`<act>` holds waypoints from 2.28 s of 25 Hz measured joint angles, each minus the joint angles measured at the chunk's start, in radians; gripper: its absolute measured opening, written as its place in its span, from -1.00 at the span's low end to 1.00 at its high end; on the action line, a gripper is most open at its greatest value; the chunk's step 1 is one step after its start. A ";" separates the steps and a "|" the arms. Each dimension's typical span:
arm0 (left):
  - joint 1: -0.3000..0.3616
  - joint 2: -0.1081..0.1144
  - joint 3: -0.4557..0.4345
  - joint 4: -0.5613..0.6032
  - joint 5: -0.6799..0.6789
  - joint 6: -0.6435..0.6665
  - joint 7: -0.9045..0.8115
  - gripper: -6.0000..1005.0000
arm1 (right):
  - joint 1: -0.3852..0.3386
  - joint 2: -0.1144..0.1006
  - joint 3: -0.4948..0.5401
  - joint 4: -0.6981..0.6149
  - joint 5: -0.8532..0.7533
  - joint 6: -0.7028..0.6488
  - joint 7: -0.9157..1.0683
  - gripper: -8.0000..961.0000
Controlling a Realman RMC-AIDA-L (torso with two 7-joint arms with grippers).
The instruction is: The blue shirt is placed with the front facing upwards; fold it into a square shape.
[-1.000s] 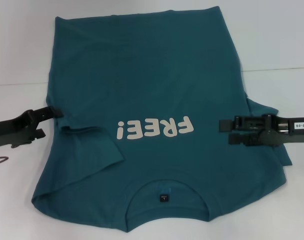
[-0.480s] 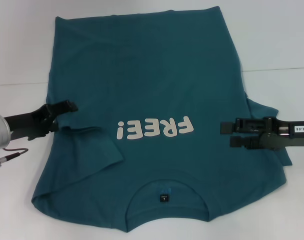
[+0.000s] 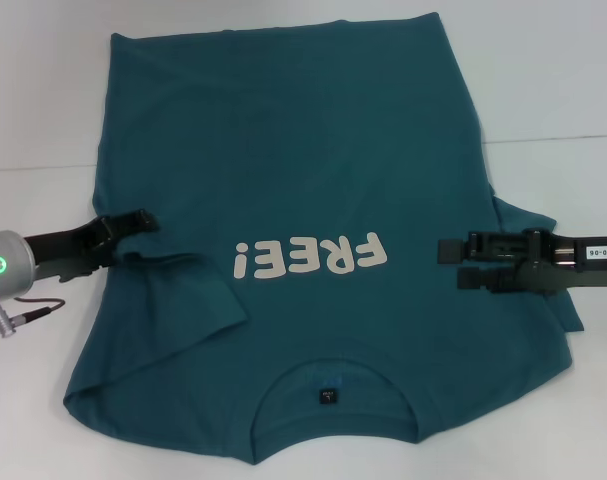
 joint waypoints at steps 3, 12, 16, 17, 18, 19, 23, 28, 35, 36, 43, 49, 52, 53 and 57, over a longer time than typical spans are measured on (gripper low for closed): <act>-0.010 -0.004 0.001 -0.003 0.000 -0.002 0.001 0.86 | 0.000 -0.001 0.001 0.000 0.000 0.000 -0.006 0.93; -0.054 -0.019 0.007 0.005 -0.066 0.073 0.039 0.86 | -0.004 -0.006 0.002 0.000 0.002 0.002 -0.010 0.93; -0.051 -0.014 0.004 0.005 -0.142 0.119 0.097 0.86 | -0.003 -0.007 0.001 0.003 0.003 0.008 -0.012 0.93; -0.046 -0.011 0.002 0.005 -0.151 0.122 0.101 0.86 | -0.002 -0.007 0.000 0.003 0.002 0.011 -0.012 0.93; -0.037 -0.009 0.001 0.006 -0.158 0.125 0.102 0.86 | -0.001 -0.007 -0.002 0.003 0.002 0.014 -0.012 0.93; -0.024 -0.006 -0.002 0.009 -0.166 0.130 0.102 0.86 | -0.001 -0.007 -0.004 0.003 0.000 0.018 -0.012 0.93; 0.026 -0.001 -0.011 0.040 -0.180 0.175 0.103 0.86 | 0.000 -0.006 -0.007 0.000 -0.003 0.034 -0.019 0.93; 0.097 0.002 -0.012 0.120 -0.171 0.281 0.102 0.86 | 0.000 -0.005 -0.010 0.000 -0.004 0.042 -0.038 0.93; 0.195 -0.003 -0.043 0.232 -0.177 0.626 0.409 0.86 | 0.001 0.003 -0.011 0.000 -0.001 0.051 -0.100 0.93; 0.208 -0.011 -0.048 0.247 -0.178 0.669 0.469 0.86 | 0.002 0.004 -0.011 0.000 -0.001 0.054 -0.102 0.93; 0.274 -0.059 -0.019 0.286 -0.171 0.784 0.645 0.86 | 0.002 0.002 -0.006 0.000 0.003 0.076 -0.102 0.93; 0.311 -0.084 0.024 0.288 -0.170 0.797 0.678 0.86 | 0.012 -0.019 -0.010 0.002 0.000 0.036 -0.092 0.93; 0.325 -0.088 0.011 0.288 -0.176 0.799 0.677 0.86 | 0.021 -0.030 -0.011 -0.002 -0.001 0.011 -0.086 0.93; 0.327 -0.088 -0.002 0.287 -0.180 0.802 0.670 0.86 | 0.025 -0.035 -0.011 -0.004 -0.002 0.007 -0.081 0.93; 0.329 -0.086 -0.049 0.282 -0.181 0.810 0.629 0.86 | 0.034 -0.068 -0.010 -0.004 -0.003 0.004 -0.038 0.93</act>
